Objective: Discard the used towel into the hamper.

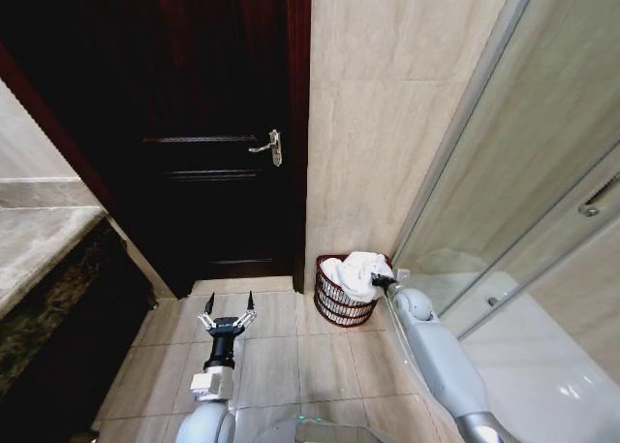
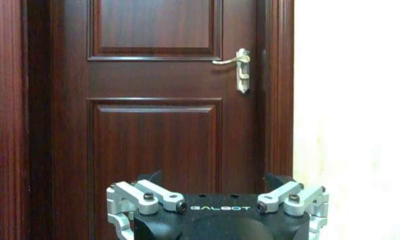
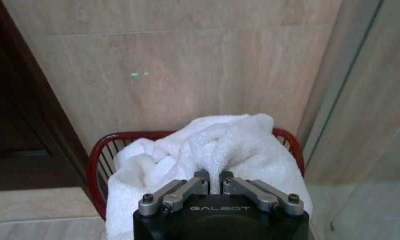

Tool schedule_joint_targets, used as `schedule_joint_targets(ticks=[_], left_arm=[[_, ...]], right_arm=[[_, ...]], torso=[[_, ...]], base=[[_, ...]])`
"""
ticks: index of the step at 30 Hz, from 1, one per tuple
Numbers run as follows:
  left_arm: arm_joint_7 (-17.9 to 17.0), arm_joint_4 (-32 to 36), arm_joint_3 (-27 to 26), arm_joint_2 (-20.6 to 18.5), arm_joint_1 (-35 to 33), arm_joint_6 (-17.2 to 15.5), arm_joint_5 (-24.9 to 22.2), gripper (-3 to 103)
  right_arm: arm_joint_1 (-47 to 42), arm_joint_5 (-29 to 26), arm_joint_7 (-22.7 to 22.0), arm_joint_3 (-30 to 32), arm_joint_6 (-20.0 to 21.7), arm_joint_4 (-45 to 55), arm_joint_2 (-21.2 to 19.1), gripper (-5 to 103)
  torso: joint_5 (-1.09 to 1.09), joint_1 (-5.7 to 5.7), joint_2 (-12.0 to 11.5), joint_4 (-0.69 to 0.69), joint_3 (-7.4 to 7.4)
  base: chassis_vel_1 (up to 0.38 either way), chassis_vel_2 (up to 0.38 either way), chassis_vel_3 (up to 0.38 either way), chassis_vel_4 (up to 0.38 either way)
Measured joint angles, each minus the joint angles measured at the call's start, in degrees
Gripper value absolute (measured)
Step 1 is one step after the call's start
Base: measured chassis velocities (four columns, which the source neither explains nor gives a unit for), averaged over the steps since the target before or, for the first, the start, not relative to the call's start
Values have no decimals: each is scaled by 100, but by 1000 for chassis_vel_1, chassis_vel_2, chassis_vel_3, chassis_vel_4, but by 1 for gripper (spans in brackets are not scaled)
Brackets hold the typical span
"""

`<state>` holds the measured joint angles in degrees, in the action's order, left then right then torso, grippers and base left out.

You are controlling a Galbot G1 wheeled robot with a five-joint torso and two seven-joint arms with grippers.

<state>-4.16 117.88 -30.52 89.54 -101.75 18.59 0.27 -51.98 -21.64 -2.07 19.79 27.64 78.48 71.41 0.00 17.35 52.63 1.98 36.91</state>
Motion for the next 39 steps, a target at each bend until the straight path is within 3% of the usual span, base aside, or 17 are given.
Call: schedule_joint_targets(ticks=[6,39], left_arm=[[35,-120,20,-37,-4,35,82,100],[64,-337,91,-68,173,101,224,100]], right_arm=[[-92,277,12,68,-111,55,112,7],[-370,411,91,201,-122,241,137,7]], torso=[[0,0,0,1,0],[0,0,0,0,0]], base=[[0,0,0,0],[0,0,0,0]])
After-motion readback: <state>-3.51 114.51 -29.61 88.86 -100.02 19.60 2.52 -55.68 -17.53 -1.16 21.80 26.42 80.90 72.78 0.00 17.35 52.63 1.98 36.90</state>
